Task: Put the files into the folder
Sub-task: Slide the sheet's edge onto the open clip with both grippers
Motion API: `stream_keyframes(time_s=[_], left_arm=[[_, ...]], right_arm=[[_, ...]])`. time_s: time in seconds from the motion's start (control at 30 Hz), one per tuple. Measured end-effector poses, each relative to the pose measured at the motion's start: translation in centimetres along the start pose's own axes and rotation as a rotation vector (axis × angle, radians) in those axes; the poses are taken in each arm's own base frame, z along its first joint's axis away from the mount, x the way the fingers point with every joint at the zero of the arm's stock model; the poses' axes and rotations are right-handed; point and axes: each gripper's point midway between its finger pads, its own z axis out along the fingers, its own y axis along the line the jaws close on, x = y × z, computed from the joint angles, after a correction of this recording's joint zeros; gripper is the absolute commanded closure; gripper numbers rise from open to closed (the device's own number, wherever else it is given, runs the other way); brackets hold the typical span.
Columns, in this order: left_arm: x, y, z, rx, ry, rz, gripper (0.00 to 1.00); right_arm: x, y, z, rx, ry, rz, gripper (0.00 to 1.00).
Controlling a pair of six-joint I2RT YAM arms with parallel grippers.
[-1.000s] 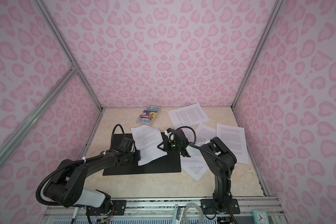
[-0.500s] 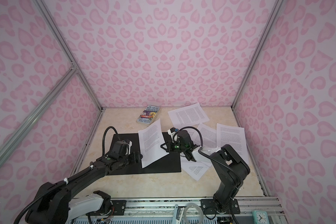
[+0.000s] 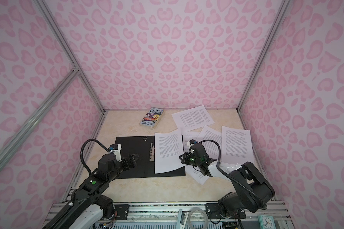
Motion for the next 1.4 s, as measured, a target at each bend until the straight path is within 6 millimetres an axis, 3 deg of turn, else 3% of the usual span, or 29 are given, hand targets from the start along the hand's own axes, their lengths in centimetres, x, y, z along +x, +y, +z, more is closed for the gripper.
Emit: stream_keyframes(time_s=[0.27,1.4], left_arm=[[1.2,0.7,1.4,-0.052,0.083,-0.002,0.02],[1.1,0.8,1.5,-0.062,0.078,-0.002,0.02]], right_arm=[[0.3,0.3,0.6,0.003,0.017,-0.001,1.00],[2.8,3.4,0.6,-0.090,0.051,0.058,1.00]])
